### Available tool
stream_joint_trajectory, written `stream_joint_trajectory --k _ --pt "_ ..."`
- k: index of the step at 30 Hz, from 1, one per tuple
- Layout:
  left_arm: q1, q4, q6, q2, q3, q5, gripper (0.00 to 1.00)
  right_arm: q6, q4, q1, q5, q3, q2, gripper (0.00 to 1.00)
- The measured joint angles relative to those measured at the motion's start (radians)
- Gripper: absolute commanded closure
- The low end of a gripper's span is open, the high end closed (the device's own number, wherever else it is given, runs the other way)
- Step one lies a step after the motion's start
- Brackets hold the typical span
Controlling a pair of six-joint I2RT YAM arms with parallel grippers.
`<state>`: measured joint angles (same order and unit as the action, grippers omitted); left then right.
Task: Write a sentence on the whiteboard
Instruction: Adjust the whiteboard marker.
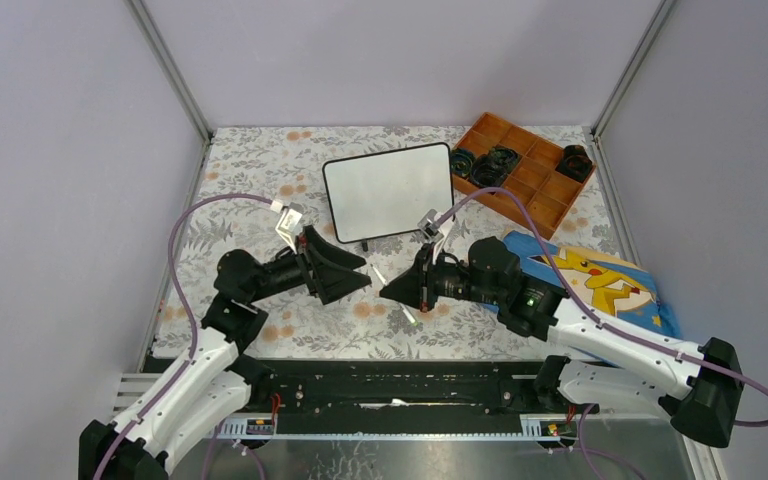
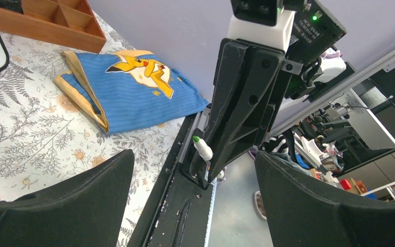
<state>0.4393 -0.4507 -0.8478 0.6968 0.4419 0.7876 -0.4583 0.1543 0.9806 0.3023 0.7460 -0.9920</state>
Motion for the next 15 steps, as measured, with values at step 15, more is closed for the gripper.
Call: stream_joint_trajectory --k 15 --pt "0.098 -0.092 -0.034 0.122 0.021 0.018 0.28 -0.014 0.039 0.000 0.052 0.021 -0.023 1.00"
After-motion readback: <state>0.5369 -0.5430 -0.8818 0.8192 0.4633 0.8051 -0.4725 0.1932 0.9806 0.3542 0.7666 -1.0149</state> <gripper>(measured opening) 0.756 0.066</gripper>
